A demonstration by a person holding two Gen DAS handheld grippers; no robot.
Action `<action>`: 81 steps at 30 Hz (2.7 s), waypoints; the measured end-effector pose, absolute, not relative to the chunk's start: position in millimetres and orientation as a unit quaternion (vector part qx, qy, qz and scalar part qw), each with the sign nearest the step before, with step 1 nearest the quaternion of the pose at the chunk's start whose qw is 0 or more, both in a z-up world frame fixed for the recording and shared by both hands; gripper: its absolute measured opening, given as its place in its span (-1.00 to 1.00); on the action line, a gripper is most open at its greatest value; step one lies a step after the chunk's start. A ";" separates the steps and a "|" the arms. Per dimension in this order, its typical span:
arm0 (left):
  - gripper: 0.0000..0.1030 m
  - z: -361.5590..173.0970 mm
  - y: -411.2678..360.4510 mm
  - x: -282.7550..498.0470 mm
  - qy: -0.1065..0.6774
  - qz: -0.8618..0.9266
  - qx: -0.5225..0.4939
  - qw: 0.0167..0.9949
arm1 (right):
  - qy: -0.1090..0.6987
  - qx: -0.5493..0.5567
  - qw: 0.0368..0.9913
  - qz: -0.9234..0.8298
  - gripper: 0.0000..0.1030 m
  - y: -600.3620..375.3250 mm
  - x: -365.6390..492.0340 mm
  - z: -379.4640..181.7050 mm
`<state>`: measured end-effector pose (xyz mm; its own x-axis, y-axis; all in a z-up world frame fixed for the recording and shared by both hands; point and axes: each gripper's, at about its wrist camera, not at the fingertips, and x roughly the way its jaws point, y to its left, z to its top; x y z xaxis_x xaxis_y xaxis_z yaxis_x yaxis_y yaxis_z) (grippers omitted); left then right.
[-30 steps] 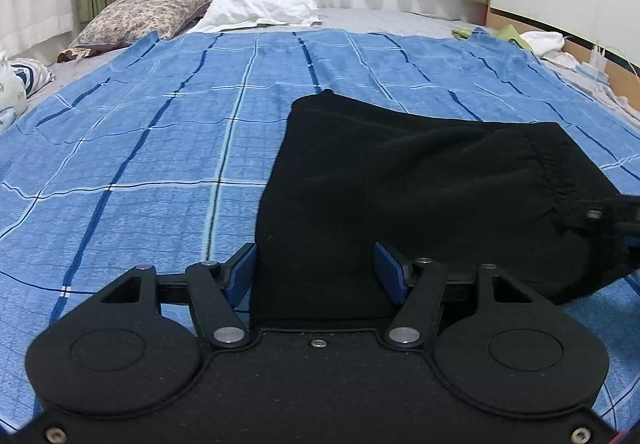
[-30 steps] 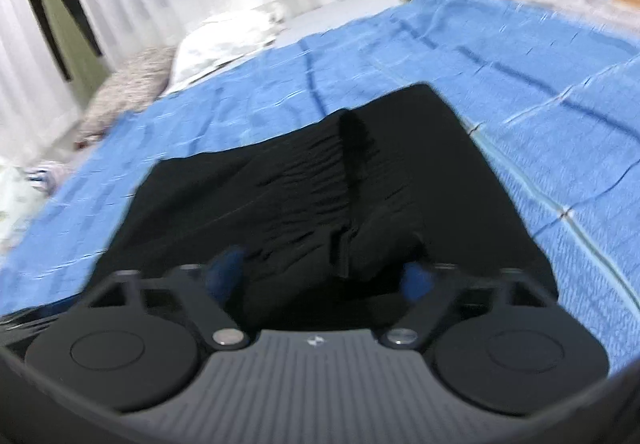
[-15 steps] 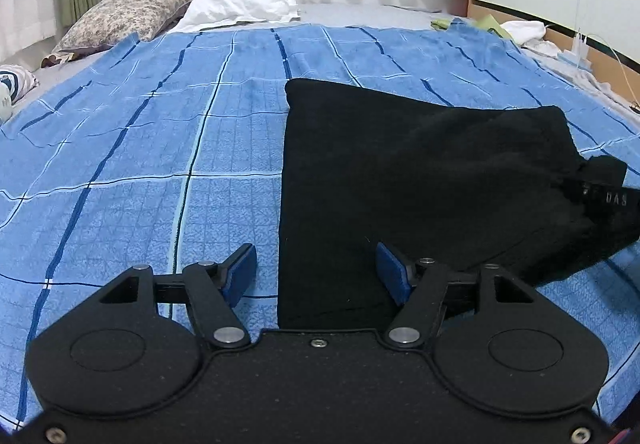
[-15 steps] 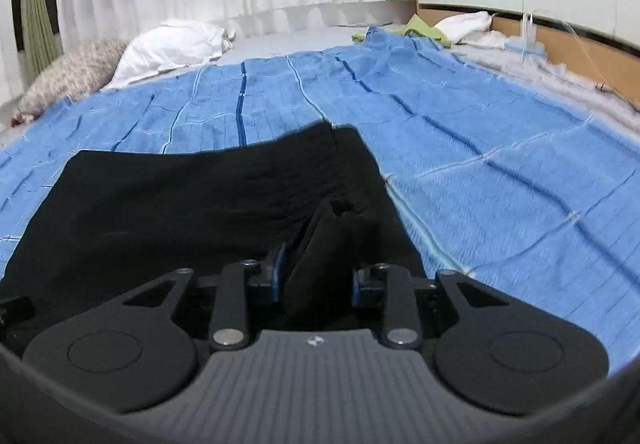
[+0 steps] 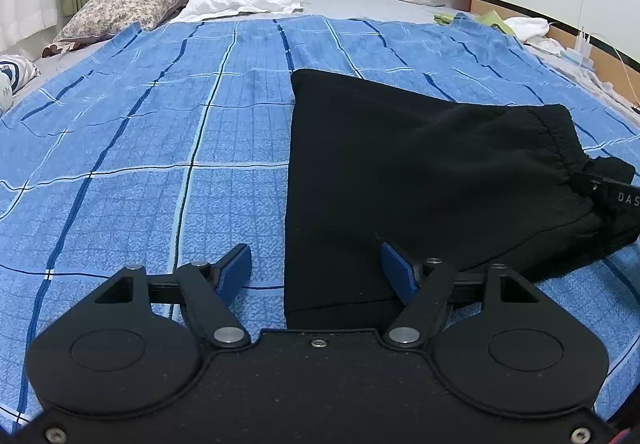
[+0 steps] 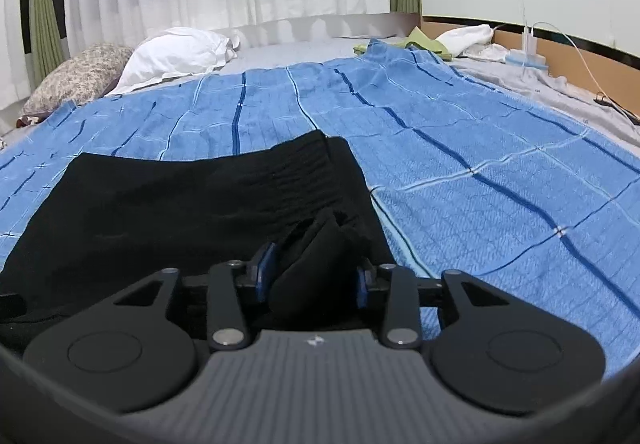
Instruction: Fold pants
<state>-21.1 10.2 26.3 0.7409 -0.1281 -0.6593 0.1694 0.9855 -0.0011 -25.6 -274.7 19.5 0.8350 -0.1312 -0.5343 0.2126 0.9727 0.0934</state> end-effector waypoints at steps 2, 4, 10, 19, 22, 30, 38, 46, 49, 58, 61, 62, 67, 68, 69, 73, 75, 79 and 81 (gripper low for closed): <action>0.36 28.3 10.5 -22.8 0.354 -0.085 0.026 0.931 | 0.257 0.061 0.959 -0.098 0.03 -271.8 -30.7 25.4; 0.36 29.4 10.0 -24.7 0.355 -0.090 0.027 0.930 | 0.254 0.039 0.961 -0.104 0.04 -271.1 -31.1 25.8; 0.36 29.6 12.1 -29.7 0.356 -0.092 0.023 0.930 | 0.279 0.017 0.953 -0.115 0.40 -277.8 -28.3 23.7; 0.37 33.8 17.4 -48.1 0.364 -0.105 0.031 0.925 | 0.218 -0.022 0.966 -0.139 0.78 -281.3 -57.0 59.4; 0.41 32.0 17.8 -52.2 0.368 -0.108 0.035 0.923 | 0.212 -0.039 0.964 -0.157 0.89 -277.9 -51.5 69.4; 0.39 49.8 24.7 -59.1 0.352 -0.109 0.031 0.929 | 0.229 -0.028 0.972 -0.043 0.73 -248.2 -44.5 71.5; -0.58 84.8 -3.5 8.4 0.304 -0.140 0.031 0.942 | 0.294 0.043 0.954 -0.036 0.04 -248.2 28.0 64.7; -0.51 43.3 -43.3 117.7 0.343 -0.102 0.056 0.932 | 0.326 -0.007 0.943 -0.062 0.02 -252.3 71.8 39.2; -0.46 26.5 -39.1 128.5 0.335 -0.084 0.063 0.936 | 0.321 -0.009 0.945 -0.059 0.01 -255.6 75.9 34.2; -0.01 12.3 -32.1 126.2 0.314 -0.064 0.069 0.945 | 0.290 -0.050 0.954 -0.054 0.01 -258.0 79.0 17.4; 0.10 11.9 -26.9 130.2 0.323 -0.058 0.046 0.944 | 0.286 -0.043 0.956 -0.051 0.03 -260.5 81.6 15.1; 0.14 11.9 -24.0 130.8 0.325 -0.057 0.038 0.943 | 0.285 -0.041 0.956 -0.049 0.04 -261.5 82.9 14.1; 0.18 12.1 -25.6 129.2 0.323 -0.047 0.045 0.944 | 0.288 -0.027 0.956 -0.039 0.13 -264.7 89.0 12.3; 0.18 12.6 -27.4 128.6 0.322 -0.045 0.051 0.944 | 0.288 -0.026 0.957 -0.037 0.15 -264.9 88.8 12.9; 0.18 13.3 -28.1 128.3 0.321 -0.044 0.053 0.945 | 0.286 -0.023 0.957 -0.032 0.22 -265.6 87.0 14.8; 0.17 24.1 -22.8 123.4 0.340 -0.044 0.038 0.939 | 0.281 0.002 0.960 -0.019 0.57 -269.4 69.2 31.0; 0.15 30.4 -19.1 115.6 0.339 -0.041 0.038 0.939 | 0.269 0.006 0.963 -0.021 0.61 -271.6 55.0 39.6; 0.18 39.3 -13.5 96.5 0.336 -0.036 0.042 0.940 | 0.265 0.018 0.964 -0.033 0.64 -280.9 32.5 50.1; 0.21 42.6 -11.7 84.1 0.335 -0.039 0.039 0.941 | 0.262 0.019 0.964 -0.035 0.67 -285.1 21.1 50.9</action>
<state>84.1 -11.7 42.6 0.7723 -0.0466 -0.6336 0.0986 0.9940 0.0472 21.1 -285.1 50.9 0.8601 -0.0569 -0.5069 0.0765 0.9969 0.0178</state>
